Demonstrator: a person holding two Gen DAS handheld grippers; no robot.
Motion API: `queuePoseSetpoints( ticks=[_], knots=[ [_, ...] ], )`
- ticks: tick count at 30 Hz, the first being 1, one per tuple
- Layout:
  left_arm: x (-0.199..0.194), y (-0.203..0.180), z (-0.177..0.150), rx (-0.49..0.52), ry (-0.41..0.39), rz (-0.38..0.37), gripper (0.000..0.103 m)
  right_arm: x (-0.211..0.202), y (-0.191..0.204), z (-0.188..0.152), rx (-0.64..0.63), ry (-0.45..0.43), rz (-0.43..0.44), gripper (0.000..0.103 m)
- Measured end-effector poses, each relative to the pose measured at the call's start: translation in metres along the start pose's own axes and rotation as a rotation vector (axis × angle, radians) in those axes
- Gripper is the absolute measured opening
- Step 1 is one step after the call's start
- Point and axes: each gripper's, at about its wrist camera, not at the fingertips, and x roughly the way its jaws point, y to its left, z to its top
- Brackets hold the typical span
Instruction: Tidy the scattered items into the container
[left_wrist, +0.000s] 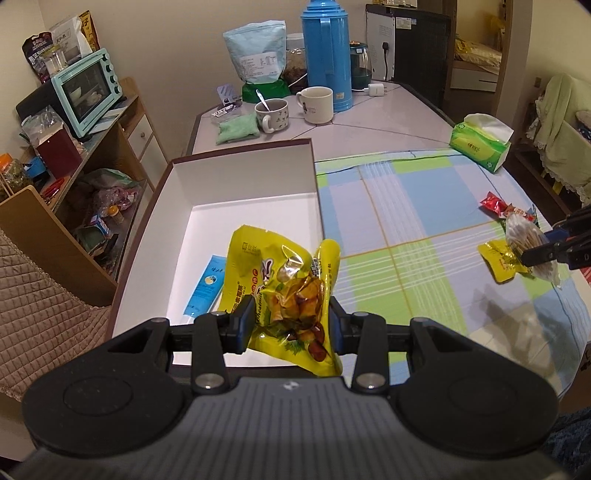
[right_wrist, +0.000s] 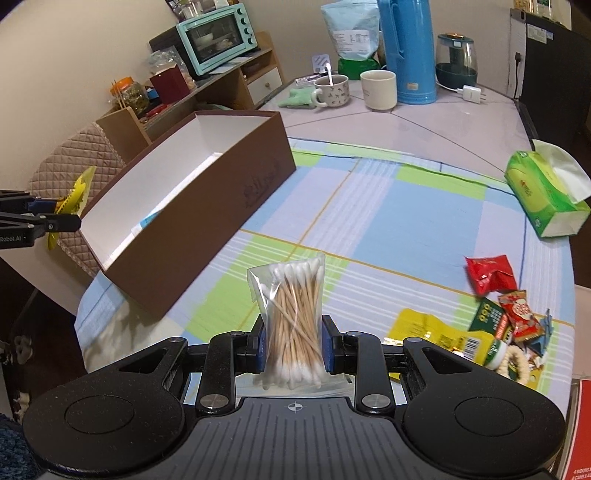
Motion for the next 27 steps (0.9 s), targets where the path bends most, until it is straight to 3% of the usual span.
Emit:
queuePoseSetpoints(
  ticks=[16, 27],
  knots=[
    [0.033, 0.047, -0.003, 0.08, 0.028, -0.085, 0.035, 0.028, 0.053, 0.031, 0.005, -0.028, -0.017, 0.027],
    [0.056, 0.058, 0.001, 0.132, 0.04, -0.161, 0.035, 0.042, 0.076, 0.047, 0.003, -0.032, -0.031, 0.027]
  ],
)
